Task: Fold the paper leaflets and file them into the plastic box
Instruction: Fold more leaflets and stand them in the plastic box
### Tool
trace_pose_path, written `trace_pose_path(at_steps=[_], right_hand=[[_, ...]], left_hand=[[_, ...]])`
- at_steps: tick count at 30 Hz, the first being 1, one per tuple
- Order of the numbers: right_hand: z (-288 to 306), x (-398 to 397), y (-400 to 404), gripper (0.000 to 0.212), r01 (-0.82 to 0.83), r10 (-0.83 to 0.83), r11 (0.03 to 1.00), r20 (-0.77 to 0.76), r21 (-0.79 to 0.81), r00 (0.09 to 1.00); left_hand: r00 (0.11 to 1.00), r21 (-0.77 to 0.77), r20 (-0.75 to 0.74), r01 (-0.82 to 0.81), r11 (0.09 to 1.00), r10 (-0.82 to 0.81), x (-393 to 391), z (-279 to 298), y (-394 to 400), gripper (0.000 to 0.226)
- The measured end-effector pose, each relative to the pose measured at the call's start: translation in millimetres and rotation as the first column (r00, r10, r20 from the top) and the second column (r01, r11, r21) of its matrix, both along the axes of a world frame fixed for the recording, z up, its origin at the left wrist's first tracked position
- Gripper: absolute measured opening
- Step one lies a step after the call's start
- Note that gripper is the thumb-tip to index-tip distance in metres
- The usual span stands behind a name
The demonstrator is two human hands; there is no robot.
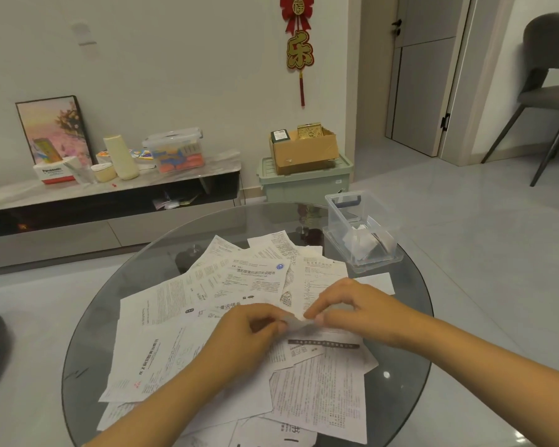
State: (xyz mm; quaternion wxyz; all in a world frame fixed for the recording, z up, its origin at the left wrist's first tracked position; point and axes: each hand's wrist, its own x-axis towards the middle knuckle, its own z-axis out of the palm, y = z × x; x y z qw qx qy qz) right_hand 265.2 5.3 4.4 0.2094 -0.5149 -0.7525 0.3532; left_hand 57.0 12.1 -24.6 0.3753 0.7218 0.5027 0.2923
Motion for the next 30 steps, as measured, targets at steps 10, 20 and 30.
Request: trace_pose_path(at_steps=[10,20,30], right_hand=[[-20.7,-22.8,19.1,0.015,0.118,-0.117,0.992,-0.024,0.038,0.993],[-35.1,-40.8,26.5,0.028,0.254,-0.256,0.966,0.026,0.054,0.966],[-36.1,-39.5,20.2,0.034,-0.065,-0.013,0.965,0.292,0.255,0.956]], left_hand=[[0.993,-0.035,0.07,-0.094,0.995,0.096,-9.2,-7.6,-1.2,0.031],[0.967,0.235,-0.25,0.007,0.972,0.053,-13.3,-16.4,0.9,0.078],[0.817,0.384,-0.575,0.241,0.891,0.027,-23.9,-15.9,5.9,0.03]])
